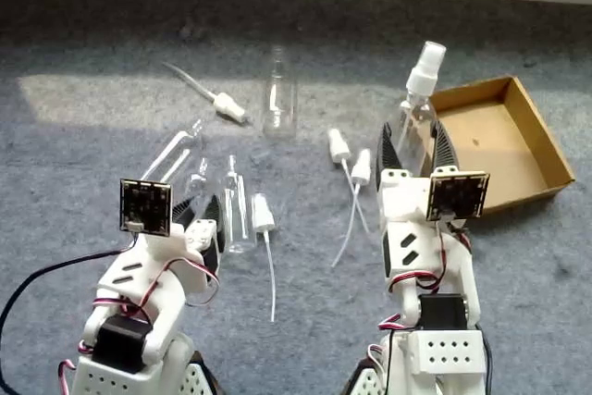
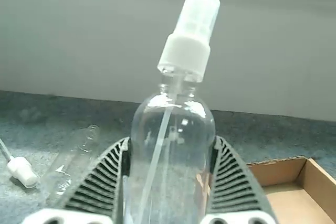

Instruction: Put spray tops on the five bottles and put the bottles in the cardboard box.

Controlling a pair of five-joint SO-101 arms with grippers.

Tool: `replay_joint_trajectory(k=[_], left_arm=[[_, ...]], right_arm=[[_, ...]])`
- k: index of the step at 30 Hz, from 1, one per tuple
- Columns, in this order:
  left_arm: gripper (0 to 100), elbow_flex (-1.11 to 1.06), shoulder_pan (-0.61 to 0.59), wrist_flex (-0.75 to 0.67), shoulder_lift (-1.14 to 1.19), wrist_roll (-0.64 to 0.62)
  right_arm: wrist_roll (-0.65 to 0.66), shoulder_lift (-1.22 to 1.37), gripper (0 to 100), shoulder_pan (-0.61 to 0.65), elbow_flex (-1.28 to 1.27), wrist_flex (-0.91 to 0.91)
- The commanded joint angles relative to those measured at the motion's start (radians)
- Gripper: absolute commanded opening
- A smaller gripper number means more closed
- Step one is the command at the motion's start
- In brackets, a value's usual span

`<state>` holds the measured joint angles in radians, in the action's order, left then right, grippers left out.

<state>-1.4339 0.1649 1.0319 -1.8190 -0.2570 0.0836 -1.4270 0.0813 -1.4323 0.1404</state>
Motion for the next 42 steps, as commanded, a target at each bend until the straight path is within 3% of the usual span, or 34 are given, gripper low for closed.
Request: replay_joint_trajectory(k=[1, 8, 13, 20, 28, 42], left_arm=[[0, -0.015, -0.081, -0.006, -0.007, 0.008], [0, -0.019, -0.099, -0.006, -0.007, 0.008], [0, -0.022, -0.099, -0.006, -0.007, 0.008], [0, -0.024, -0.097, -0.006, -0.007, 0.008], [0, -0.025, -0.096, -0.003, -0.007, 0.008], [0, -0.130, -0.097, -0.129, -0.007, 0.008]], right_arm=[[0.068, -0.012, 3.1, -0.044, 0.073, -0.051], [0.276, -0.004, 3.1, -0.120, 0.070, -0.220], [0.288, -0.001, 3.1, -0.156, 0.062, -0.375], [0.290, 0.101, 3.1, -0.162, 0.085, -0.374], [0.287, 0.366, 3.1, -0.193, 0.371, -0.232], [0.288, 0.848, 2.9, -0.294, 0.348, -0.769]])
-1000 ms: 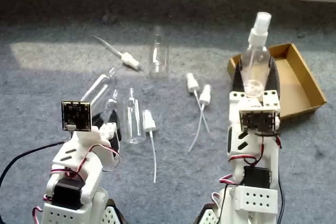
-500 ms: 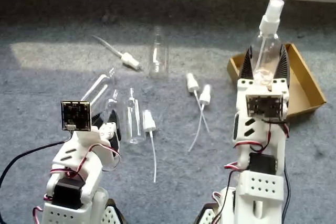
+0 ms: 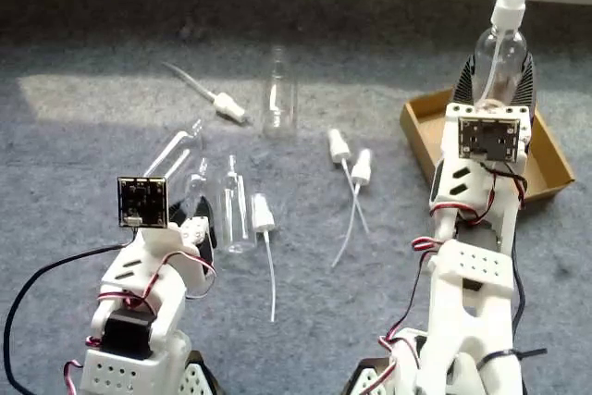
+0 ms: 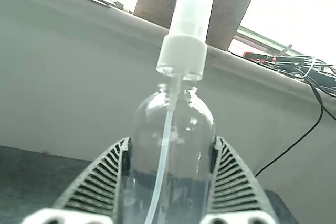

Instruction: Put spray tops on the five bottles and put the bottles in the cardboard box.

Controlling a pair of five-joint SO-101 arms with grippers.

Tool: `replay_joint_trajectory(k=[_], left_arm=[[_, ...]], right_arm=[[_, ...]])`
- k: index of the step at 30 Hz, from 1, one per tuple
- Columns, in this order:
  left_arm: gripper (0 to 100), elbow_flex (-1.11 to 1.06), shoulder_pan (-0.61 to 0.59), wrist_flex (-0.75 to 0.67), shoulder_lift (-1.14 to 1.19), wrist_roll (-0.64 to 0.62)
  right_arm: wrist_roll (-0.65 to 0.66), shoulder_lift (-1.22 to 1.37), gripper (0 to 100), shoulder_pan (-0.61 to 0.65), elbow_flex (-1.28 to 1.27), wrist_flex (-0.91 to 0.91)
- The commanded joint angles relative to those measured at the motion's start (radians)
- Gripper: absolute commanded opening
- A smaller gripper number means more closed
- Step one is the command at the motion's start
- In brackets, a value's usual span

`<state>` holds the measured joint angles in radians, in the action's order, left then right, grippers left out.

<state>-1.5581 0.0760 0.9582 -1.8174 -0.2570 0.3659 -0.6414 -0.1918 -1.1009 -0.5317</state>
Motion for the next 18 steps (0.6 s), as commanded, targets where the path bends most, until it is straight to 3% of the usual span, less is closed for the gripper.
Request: replay_joint_trajectory(k=[1, 18], left_arm=[[0, -0.008, -0.008, -0.060, -0.008, 0.008], [1, -0.051, -0.005, -0.060, -0.008, 0.017]], right_arm=[[0.006, 0.096, 2.9, -0.021, 0.016, -0.120], [0.014, 0.498, 2.9, 0.028, 0.079, -0.202]])
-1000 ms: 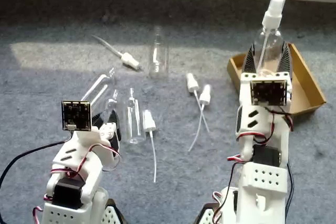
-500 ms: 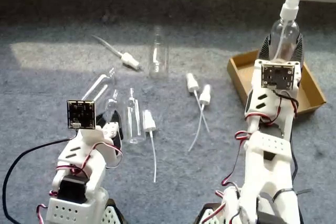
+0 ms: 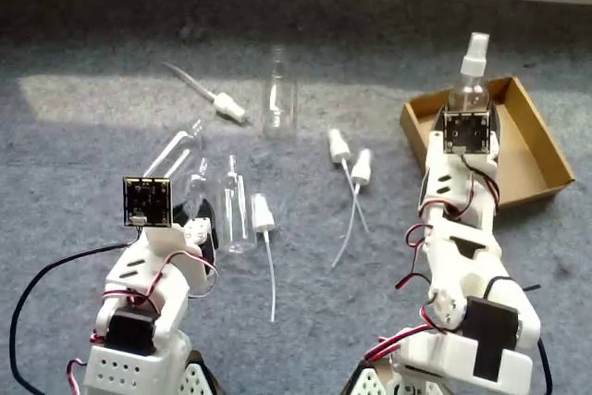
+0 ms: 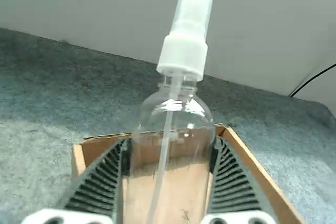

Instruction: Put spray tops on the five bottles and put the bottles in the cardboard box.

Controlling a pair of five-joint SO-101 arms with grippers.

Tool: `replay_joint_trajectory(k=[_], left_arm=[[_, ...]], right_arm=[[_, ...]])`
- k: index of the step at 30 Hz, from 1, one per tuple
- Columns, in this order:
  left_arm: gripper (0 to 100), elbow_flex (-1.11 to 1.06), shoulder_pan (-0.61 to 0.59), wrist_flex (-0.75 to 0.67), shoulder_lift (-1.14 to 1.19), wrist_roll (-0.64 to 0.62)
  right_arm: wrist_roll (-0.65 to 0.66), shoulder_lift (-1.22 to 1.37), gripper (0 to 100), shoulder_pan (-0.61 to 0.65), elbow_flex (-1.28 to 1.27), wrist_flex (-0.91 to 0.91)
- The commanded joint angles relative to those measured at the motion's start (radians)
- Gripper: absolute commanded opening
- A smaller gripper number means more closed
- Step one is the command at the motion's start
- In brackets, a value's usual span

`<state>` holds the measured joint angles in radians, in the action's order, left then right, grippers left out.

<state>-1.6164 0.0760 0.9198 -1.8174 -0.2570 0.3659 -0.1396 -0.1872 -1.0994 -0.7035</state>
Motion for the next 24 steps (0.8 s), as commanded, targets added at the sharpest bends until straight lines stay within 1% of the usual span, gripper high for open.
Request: replay_joint_trajectory(k=[1, 9, 13, 16, 21, 24], left_arm=[[1, 0.007, -0.005, -0.021, -0.008, 0.017], [1, 0.007, -0.005, -0.021, -0.008, 0.017], [1, 0.005, -0.005, -0.021, -0.008, 0.017], [1, 0.005, -0.005, -0.021, -0.008, 0.017], [1, 0.005, -0.005, -0.021, -0.008, 0.017], [1, 0.005, -0.005, -0.021, -0.008, 0.017]], right_arm=[[0.014, 0.005, 2.9, 0.022, 0.090, -0.030], [0.006, 0.070, 2.9, 0.013, 0.166, -0.030], [0.005, 0.117, 2.7, -0.018, 0.216, -0.041], [0.005, 0.191, 2.7, -0.047, 0.248, -0.156], [0.005, 0.374, 2.7, -0.065, 0.254, -0.438], [0.005, 0.478, 2.7, -0.067, 0.311, -0.518]])
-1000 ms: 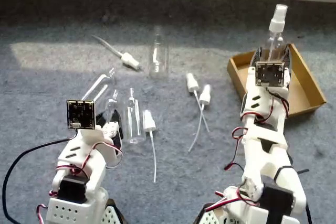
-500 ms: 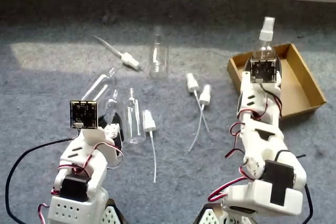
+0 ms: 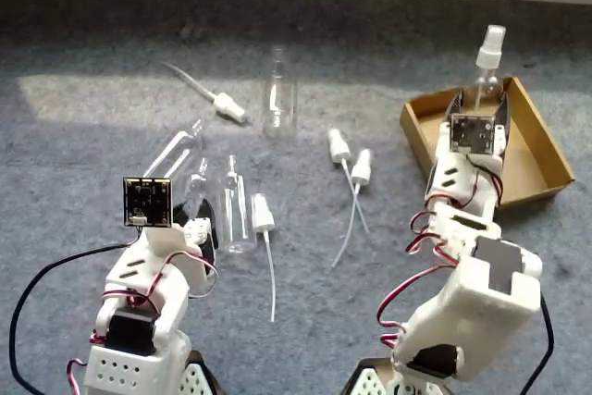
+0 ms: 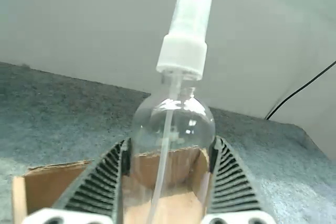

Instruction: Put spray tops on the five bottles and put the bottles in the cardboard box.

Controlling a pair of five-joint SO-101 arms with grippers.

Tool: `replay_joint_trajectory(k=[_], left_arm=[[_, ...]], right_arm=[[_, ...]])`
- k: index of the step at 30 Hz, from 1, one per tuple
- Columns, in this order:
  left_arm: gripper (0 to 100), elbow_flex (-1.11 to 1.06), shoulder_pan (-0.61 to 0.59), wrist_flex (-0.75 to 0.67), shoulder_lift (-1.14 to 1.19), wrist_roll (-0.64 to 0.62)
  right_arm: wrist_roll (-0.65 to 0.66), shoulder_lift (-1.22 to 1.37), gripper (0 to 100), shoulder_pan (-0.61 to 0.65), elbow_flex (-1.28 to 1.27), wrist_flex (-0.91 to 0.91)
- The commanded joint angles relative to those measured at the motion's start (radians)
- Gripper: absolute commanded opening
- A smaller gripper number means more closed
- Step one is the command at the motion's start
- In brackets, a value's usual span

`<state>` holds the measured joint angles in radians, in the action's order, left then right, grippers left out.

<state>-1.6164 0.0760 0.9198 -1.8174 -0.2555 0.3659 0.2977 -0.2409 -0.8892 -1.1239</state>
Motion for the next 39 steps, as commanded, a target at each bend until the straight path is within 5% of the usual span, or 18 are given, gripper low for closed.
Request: replay_joint_trajectory(k=[1, 13, 21, 39], left_arm=[[1, 0.004, -0.005, -0.021, -0.008, 0.015], [1, -0.018, -0.004, -0.023, -0.008, 0.015], [1, -0.039, -0.004, -0.064, -0.008, 0.015], [1, -0.079, -0.004, -0.144, -0.007, 0.015]], right_arm=[[0.006, 0.071, 2.7, -0.018, 0.131, -0.097], [0.002, 0.332, 2.7, -0.084, 0.407, -0.076], [-0.213, 0.406, 2.7, -0.110, 0.492, -0.076], [-0.218, 0.558, 2.7, -0.104, 0.716, -0.076]])
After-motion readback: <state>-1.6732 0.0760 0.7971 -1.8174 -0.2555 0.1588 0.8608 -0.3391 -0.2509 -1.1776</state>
